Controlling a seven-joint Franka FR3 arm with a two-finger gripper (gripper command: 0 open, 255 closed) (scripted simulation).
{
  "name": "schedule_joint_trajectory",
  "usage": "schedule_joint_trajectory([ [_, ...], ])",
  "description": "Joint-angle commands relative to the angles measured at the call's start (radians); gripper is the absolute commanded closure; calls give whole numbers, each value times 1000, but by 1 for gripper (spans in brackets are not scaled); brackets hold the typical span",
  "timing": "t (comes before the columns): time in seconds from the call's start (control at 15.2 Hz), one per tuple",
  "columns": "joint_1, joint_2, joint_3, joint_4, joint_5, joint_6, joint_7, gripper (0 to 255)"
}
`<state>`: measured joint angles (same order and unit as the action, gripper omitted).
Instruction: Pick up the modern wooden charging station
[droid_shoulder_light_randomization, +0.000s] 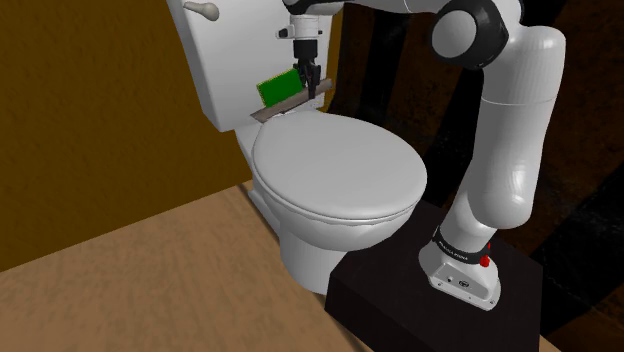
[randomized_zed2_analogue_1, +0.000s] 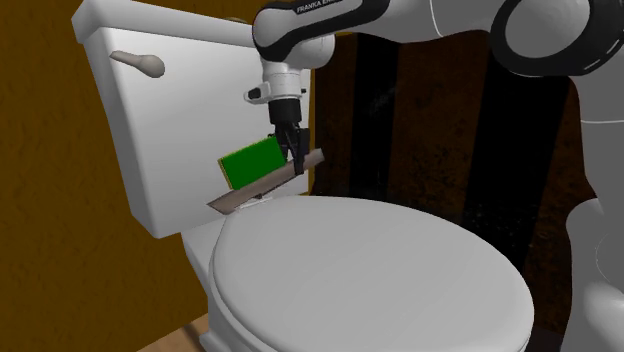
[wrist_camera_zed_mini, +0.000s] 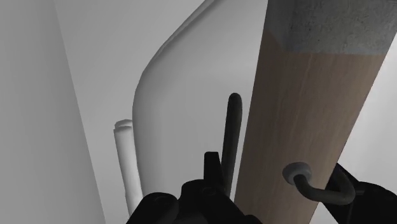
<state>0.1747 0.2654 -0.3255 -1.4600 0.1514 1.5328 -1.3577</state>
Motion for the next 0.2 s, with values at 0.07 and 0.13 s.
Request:
schedule_joint_trajectory([
  [0.07, -2, 2, -1, 38, 1, -31, 3, 255],
  [0.13, -2, 3, -1, 38, 1, -31, 3, 255],
])
